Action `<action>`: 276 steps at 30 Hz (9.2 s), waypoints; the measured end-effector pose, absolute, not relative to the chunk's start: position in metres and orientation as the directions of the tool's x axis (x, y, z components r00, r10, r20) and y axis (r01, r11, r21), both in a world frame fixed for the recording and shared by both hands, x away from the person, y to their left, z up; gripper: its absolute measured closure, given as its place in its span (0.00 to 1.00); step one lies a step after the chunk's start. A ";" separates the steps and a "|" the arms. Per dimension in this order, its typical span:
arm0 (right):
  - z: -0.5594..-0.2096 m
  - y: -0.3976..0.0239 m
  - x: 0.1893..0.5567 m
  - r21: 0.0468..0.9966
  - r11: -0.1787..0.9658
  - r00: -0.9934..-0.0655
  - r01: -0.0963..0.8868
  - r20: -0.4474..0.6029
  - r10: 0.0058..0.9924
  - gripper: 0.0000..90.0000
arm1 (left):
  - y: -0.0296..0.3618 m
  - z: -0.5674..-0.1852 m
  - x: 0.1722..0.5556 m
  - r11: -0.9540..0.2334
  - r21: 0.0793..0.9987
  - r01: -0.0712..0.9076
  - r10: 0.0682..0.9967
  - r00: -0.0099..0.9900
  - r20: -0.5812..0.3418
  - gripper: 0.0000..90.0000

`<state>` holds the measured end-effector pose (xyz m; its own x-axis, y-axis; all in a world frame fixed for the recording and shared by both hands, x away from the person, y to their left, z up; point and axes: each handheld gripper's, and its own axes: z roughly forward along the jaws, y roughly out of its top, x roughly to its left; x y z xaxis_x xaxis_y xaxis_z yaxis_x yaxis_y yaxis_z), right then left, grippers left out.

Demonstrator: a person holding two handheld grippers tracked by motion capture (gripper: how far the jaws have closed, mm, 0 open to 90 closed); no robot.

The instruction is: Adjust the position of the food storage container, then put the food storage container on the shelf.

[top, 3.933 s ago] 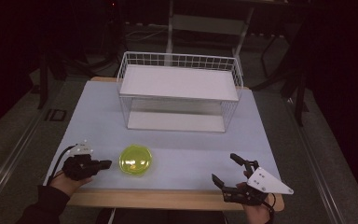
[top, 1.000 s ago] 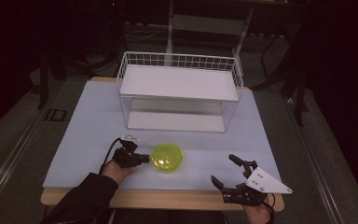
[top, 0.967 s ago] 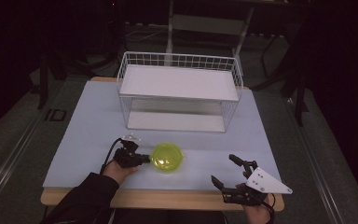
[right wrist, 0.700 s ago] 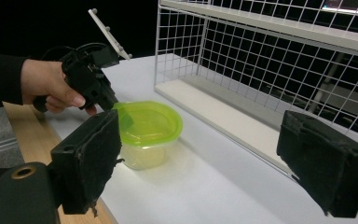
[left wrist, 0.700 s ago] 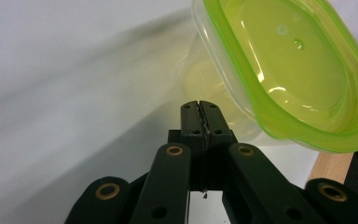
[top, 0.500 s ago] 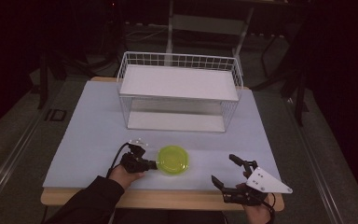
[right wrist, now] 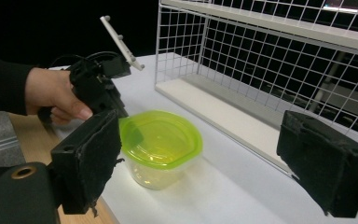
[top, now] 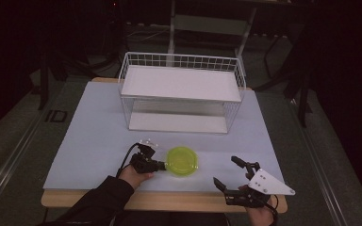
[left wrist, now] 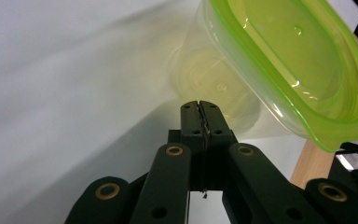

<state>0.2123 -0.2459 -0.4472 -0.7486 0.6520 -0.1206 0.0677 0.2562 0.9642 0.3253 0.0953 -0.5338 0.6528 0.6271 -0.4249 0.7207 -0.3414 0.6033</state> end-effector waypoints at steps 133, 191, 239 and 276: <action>-0.424 -0.185 0.315 0.626 0.144 -0.535 0.767 0.499 0.682 0.90 | 0.114 -0.436 0.322 -0.059 0.513 0.856 0.590 0.445 -0.674 0.91; -0.299 -0.173 0.429 0.673 0.017 -0.481 0.740 0.511 0.712 0.90 | 0.107 -0.292 0.433 0.017 0.586 0.810 0.734 0.388 -0.557 0.90; -0.293 -0.161 0.474 0.648 -0.030 -0.376 0.761 0.478 0.794 0.53 | 0.105 -0.305 0.461 0.071 0.685 0.725 0.753 0.411 -0.513 0.57; -0.347 -0.140 0.426 0.741 0.102 -0.501 0.663 0.338 0.797 1.00 | 0.143 -0.400 0.320 -0.047 0.889 0.455 0.616 0.714 -0.332 0.01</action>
<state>0.4256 -0.1403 -0.3467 -0.5008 0.7968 0.3382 0.6632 0.1021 0.7414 0.3200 0.1428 -0.3997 0.7140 0.6162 -0.3324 0.4548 -0.0473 0.8893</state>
